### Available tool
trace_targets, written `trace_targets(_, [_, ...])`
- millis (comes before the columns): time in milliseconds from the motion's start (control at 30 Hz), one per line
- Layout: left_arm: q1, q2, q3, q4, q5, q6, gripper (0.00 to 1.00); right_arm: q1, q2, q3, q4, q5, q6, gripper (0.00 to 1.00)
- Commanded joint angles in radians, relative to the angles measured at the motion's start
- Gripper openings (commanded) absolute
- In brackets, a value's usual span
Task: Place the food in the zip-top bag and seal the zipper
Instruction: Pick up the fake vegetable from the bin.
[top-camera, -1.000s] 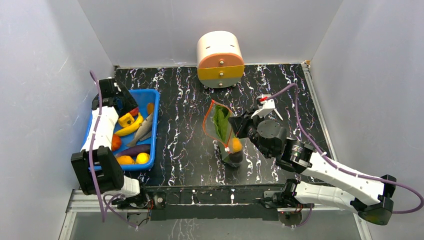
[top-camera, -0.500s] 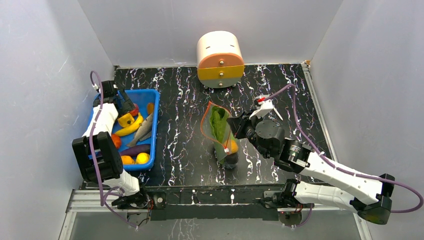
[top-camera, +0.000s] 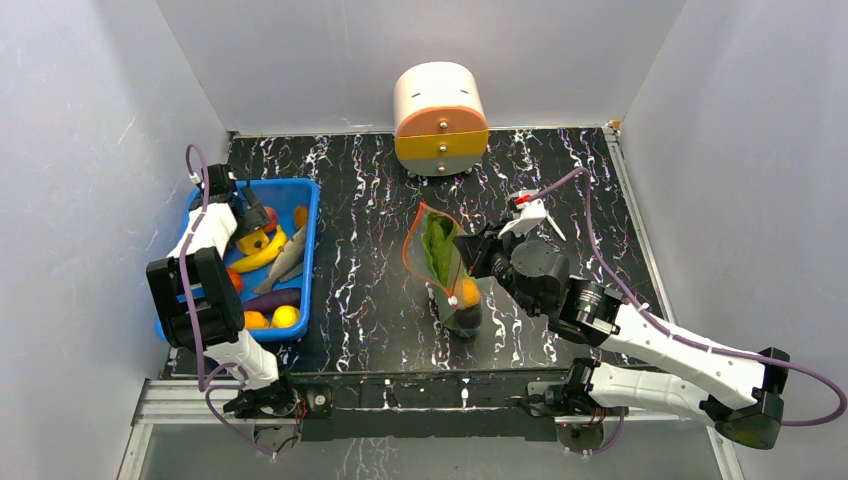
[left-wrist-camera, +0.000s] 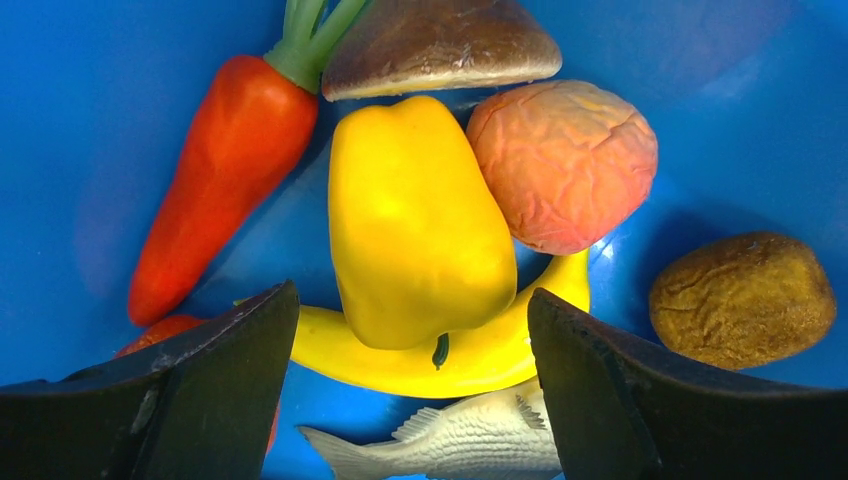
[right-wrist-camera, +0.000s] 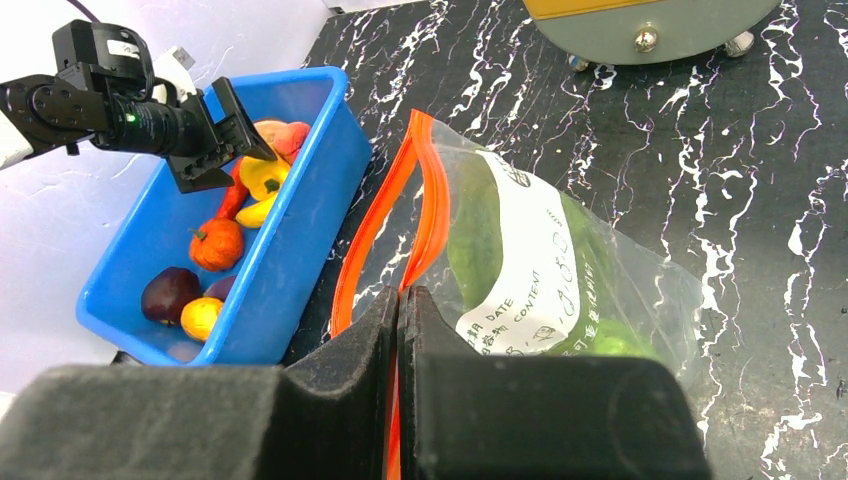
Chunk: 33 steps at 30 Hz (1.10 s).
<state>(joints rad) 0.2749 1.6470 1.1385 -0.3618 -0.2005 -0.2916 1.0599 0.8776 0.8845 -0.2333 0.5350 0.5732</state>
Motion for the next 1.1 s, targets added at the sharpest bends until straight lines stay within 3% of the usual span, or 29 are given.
trace_targets(0, [0.013,0.0,0.006,0.037,0.001,0.02,0.82,0.002,-0.02,0.023,0.085,0.009,-0.01,0.0])
trace_targets(300, [0.015,0.066,0.054,0.03,0.024,0.016,0.79,0.003,-0.024,0.019,0.088,0.014,-0.003,0.0])
trace_targets(533, [0.016,0.071,0.057,0.024,0.033,0.015,0.6,0.002,-0.029,0.02,0.084,0.02,-0.005,0.0])
trace_targets(867, [0.016,-0.014,0.059,-0.028,0.046,0.003,0.5,0.003,-0.023,0.014,0.081,0.005,0.009,0.0])
trace_targets(1067, [0.014,-0.107,0.075,-0.063,0.126,-0.015,0.46,0.002,-0.02,0.031,0.04,0.013,0.004,0.0])
